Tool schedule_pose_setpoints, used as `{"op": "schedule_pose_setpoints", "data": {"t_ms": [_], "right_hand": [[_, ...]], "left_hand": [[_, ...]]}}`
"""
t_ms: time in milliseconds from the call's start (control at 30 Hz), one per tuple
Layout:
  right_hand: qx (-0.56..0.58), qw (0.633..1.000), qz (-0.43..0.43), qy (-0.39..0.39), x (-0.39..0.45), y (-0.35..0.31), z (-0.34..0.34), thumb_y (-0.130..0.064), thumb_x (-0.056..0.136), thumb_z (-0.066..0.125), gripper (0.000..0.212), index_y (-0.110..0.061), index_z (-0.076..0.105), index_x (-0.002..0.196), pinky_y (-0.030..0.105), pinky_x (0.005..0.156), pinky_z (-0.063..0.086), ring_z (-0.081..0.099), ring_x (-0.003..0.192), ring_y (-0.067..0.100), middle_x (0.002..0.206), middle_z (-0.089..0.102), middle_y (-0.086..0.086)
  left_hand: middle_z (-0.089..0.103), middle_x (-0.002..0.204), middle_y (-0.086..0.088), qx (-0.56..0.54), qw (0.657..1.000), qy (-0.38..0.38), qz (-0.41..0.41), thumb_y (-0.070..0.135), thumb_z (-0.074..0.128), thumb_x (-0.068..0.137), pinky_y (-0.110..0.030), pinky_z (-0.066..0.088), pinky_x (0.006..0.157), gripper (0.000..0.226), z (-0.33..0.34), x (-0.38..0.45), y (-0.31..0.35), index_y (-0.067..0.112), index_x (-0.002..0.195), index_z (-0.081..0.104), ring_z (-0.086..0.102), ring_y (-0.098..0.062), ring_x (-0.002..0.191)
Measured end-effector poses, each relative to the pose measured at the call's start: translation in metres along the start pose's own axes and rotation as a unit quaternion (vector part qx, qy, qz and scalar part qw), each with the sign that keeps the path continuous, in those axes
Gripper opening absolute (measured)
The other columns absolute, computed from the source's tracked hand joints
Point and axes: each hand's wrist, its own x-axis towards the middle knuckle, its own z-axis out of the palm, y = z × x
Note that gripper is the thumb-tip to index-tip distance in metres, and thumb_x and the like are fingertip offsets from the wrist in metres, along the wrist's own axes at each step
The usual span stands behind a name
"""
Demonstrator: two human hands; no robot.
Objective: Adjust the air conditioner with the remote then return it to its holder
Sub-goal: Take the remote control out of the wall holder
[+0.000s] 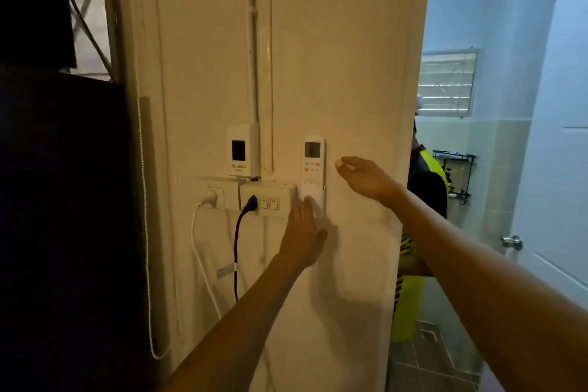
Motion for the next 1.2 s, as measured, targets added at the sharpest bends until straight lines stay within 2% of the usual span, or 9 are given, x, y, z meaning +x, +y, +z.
{"op": "schedule_pose_setpoints", "data": {"t_ms": [67, 200, 333, 400, 533, 800, 1033, 1133, 1200], "right_hand": [[0.030, 0.999, -0.017, 0.004, 0.009, -0.002, 0.003, -0.058, 0.085, 0.043, 0.062, -0.026, 0.041, 0.138, 0.041, 0.107, 0.037, 0.048, 0.129, 0.025, 0.144, 0.048, 0.004], [0.050, 0.998, -0.035, 0.012, 0.024, -0.004, 0.017, -0.056, 0.083, 0.049, 0.056, -0.029, 0.048, 0.132, 0.041, 0.098, 0.046, 0.058, 0.117, 0.022, 0.129, 0.062, 0.001], [0.097, 0.994, -0.040, 0.031, 0.035, -0.001, 0.028, -0.052, 0.083, 0.052, 0.045, -0.029, 0.054, 0.122, 0.040, 0.088, 0.052, 0.065, 0.103, 0.020, 0.116, 0.070, 0.002], [0.096, 0.993, -0.037, 0.052, 0.038, -0.001, 0.032, -0.051, 0.082, 0.053, 0.040, -0.028, 0.055, 0.116, 0.039, 0.083, 0.054, 0.067, 0.096, 0.018, 0.109, 0.071, 0.000], [0.105, 0.987, -0.042, 0.115, 0.044, -0.004, 0.038, -0.048, 0.080, 0.057, 0.034, -0.026, 0.061, 0.107, 0.038, 0.079, 0.058, 0.070, 0.086, 0.017, 0.103, 0.074, 0.000], [0.104, 0.978, -0.044, 0.173, 0.046, -0.008, 0.047, -0.045, 0.078, 0.063, 0.031, -0.024, 0.066, 0.101, 0.037, 0.077, 0.059, 0.071, 0.085, 0.015, 0.101, 0.075, -0.001], [0.138, 0.966, -0.034, 0.214, 0.047, -0.013, 0.059, -0.037, 0.082, 0.062, 0.023, -0.020, 0.066, 0.098, 0.039, 0.075, 0.059, 0.070, 0.086, 0.020, 0.102, 0.074, 0.003], [0.155, 0.958, -0.028, 0.238, 0.048, -0.016, 0.062, -0.032, 0.082, 0.064, 0.018, -0.018, 0.068, 0.093, 0.036, 0.074, 0.059, 0.070, 0.084, 0.019, 0.100, 0.074, 0.004], [0.160, 0.956, -0.028, 0.245, 0.047, -0.017, 0.064, -0.031, 0.082, 0.065, 0.019, -0.017, 0.068, 0.094, 0.033, 0.072, 0.059, 0.070, 0.084, 0.019, 0.101, 0.074, 0.004]], "left_hand": [[-0.007, 0.156, -0.021, -0.011, 0.998, 0.050, -0.021, 0.020, 0.055, 0.090, -0.040, 0.012, 0.117, 0.077, 0.006, 0.006, 0.001, -0.001, 0.145, 0.005, -0.006, -0.034, 0.144], [0.000, 0.155, -0.025, -0.010, 0.995, 0.087, -0.041, 0.019, 0.055, 0.091, -0.038, 0.000, 0.111, 0.076, 0.025, 0.017, 0.003, -0.004, 0.144, 0.005, -0.002, -0.038, 0.144], [0.023, 0.149, -0.029, -0.027, 0.986, 0.152, -0.066, 0.016, 0.060, 0.088, -0.046, 0.017, 0.109, 0.075, 0.041, 0.027, 0.000, -0.005, 0.142, 0.013, 0.022, -0.043, 0.139], [0.024, 0.150, -0.027, -0.038, 0.981, 0.172, -0.083, 0.018, 0.057, 0.090, -0.041, 0.019, 0.109, 0.073, 0.046, 0.032, 0.000, -0.004, 0.143, 0.013, 0.023, -0.041, 0.139], [0.023, 0.150, -0.025, -0.076, 0.971, 0.199, -0.107, 0.022, 0.053, 0.092, -0.045, 0.031, 0.109, 0.070, 0.051, 0.045, 0.004, -0.003, 0.144, 0.014, 0.020, -0.039, 0.140], [0.016, 0.153, -0.022, -0.103, 0.961, 0.242, -0.087, 0.026, 0.047, 0.093, -0.036, 0.020, 0.109, 0.070, 0.067, 0.048, 0.003, -0.001, 0.145, 0.009, 0.010, -0.032, 0.142], [0.025, 0.150, -0.024, -0.096, 0.953, 0.278, -0.070, 0.025, 0.057, 0.088, -0.036, 0.028, 0.101, 0.073, 0.071, 0.048, 0.001, 0.002, 0.143, 0.015, 0.013, -0.028, 0.136], [0.026, 0.148, -0.023, -0.075, 0.954, 0.282, -0.064, 0.024, 0.064, 0.085, -0.037, 0.033, 0.099, 0.077, 0.074, 0.048, -0.002, 0.001, 0.142, 0.018, 0.016, -0.028, 0.133], [0.027, 0.148, -0.025, -0.061, 0.957, 0.275, -0.064, 0.027, 0.061, 0.087, -0.036, 0.029, 0.099, 0.075, 0.076, 0.047, -0.005, -0.002, 0.142, 0.020, 0.015, -0.029, 0.134]]}}
